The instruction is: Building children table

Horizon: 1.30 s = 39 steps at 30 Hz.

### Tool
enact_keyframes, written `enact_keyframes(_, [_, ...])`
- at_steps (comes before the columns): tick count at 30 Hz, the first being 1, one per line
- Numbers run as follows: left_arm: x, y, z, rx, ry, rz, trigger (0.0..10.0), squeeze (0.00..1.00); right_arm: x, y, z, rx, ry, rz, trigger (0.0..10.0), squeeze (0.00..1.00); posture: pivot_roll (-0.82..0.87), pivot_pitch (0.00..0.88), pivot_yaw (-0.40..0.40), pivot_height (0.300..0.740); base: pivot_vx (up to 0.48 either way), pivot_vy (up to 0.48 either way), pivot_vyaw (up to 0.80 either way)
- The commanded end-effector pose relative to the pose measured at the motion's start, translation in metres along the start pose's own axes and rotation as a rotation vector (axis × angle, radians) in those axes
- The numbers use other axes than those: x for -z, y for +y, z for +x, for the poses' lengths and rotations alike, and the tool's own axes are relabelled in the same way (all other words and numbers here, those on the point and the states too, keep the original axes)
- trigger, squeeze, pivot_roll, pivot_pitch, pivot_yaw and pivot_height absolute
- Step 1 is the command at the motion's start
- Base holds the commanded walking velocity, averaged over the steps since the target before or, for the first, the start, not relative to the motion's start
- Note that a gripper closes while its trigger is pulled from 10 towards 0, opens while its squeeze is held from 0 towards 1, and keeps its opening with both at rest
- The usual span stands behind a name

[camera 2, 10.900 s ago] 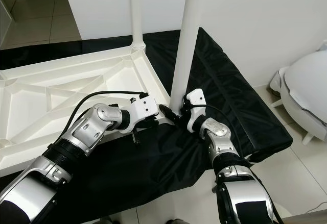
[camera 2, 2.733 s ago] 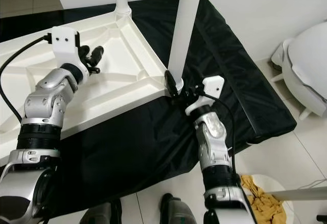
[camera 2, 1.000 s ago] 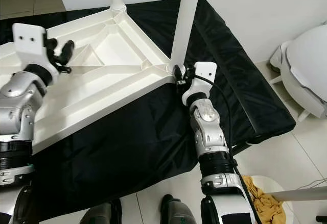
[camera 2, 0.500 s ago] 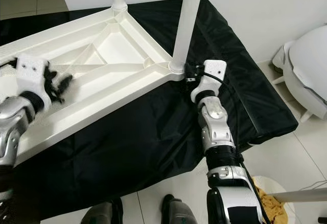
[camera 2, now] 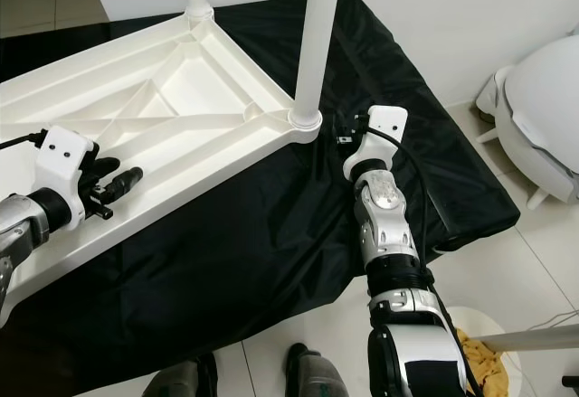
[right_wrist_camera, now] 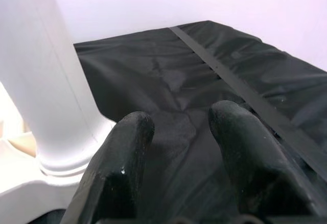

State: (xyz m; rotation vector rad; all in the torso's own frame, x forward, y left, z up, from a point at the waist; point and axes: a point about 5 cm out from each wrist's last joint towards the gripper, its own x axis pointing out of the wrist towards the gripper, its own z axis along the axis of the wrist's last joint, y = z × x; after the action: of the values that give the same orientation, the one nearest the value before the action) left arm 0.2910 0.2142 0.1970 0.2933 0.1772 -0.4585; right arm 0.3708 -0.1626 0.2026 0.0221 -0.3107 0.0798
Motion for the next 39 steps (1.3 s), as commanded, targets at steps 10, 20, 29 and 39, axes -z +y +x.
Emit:
enact_keyframes(10, [0.005,-0.003,-0.001,0.135,0.008,-0.112,10.0,0.0,0.004,-0.003,-0.002,0.01,0.004,-0.002,10.0,0.0,0.02,0.216,0.029,0.74,0.0,0.0,0.0])
enact_keyframes(20, [0.002,-0.011,0.011,0.153,-0.012,-0.092,10.0,0.0,0.003,-0.002,-0.001,0.009,-0.002,0.001,10.0,0.0,0.0,0.213,0.025,0.74,0.0,0.0,0.0])
enact_keyframes(29, [-0.019,-0.004,0.018,0.126,-0.111,-0.156,10.0,0.0,0.005,-0.001,-0.001,0.005,0.004,0.001,10.0,0.0,0.0,0.211,0.023,0.74,0.0,0.0,0.0])
enact_keyframes(39, [0.007,-0.021,0.028,0.18,0.027,-0.035,10.0,0.0,0.003,-0.003,-0.001,-0.001,0.001,-0.004,10.0,0.0,-0.01,0.208,0.022,0.74,0.0,0.0,0.0])
